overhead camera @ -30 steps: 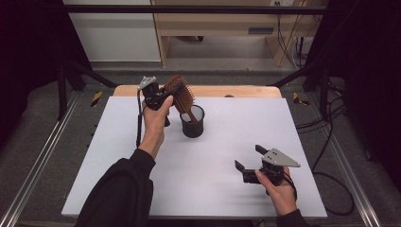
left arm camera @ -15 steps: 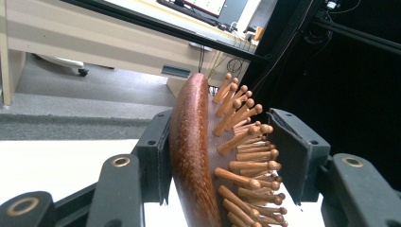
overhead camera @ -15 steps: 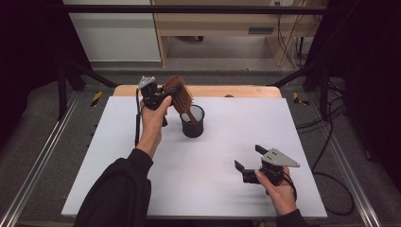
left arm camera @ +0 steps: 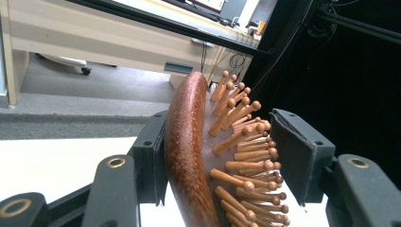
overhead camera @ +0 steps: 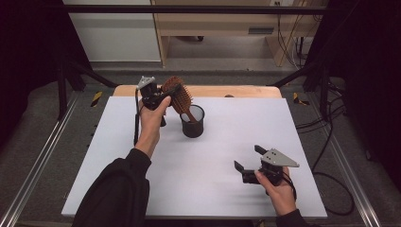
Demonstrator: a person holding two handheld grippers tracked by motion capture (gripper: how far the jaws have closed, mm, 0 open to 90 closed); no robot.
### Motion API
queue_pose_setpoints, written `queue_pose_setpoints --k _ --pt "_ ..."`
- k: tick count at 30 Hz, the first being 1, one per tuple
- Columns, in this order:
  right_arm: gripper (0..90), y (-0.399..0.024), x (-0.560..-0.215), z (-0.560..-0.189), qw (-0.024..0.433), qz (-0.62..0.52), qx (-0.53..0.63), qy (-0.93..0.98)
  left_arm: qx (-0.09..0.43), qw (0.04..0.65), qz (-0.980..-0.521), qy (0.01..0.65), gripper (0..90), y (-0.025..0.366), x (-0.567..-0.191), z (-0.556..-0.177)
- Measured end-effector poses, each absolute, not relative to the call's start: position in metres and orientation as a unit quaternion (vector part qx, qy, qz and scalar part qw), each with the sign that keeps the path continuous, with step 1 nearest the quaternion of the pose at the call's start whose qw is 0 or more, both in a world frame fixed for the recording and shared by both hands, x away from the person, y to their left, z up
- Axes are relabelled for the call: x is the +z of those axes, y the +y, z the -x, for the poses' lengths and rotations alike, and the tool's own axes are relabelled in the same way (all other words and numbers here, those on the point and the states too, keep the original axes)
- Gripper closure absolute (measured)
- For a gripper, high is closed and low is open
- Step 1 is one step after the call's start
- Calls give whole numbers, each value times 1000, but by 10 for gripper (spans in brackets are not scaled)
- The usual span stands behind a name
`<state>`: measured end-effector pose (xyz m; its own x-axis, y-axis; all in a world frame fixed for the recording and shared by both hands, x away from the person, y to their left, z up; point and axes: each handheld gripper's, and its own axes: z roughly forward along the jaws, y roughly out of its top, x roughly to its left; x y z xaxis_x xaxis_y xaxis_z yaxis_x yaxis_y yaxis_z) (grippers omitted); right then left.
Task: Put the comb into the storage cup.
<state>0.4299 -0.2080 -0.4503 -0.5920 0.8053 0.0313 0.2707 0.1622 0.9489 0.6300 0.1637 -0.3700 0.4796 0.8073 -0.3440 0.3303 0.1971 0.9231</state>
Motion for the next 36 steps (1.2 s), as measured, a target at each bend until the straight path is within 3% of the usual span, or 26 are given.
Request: queue_pose_setpoints --k 36 --pt "40 -207 -451 -430 252 -372 527 721 200 607 -608 471 390 164 -371 -630"
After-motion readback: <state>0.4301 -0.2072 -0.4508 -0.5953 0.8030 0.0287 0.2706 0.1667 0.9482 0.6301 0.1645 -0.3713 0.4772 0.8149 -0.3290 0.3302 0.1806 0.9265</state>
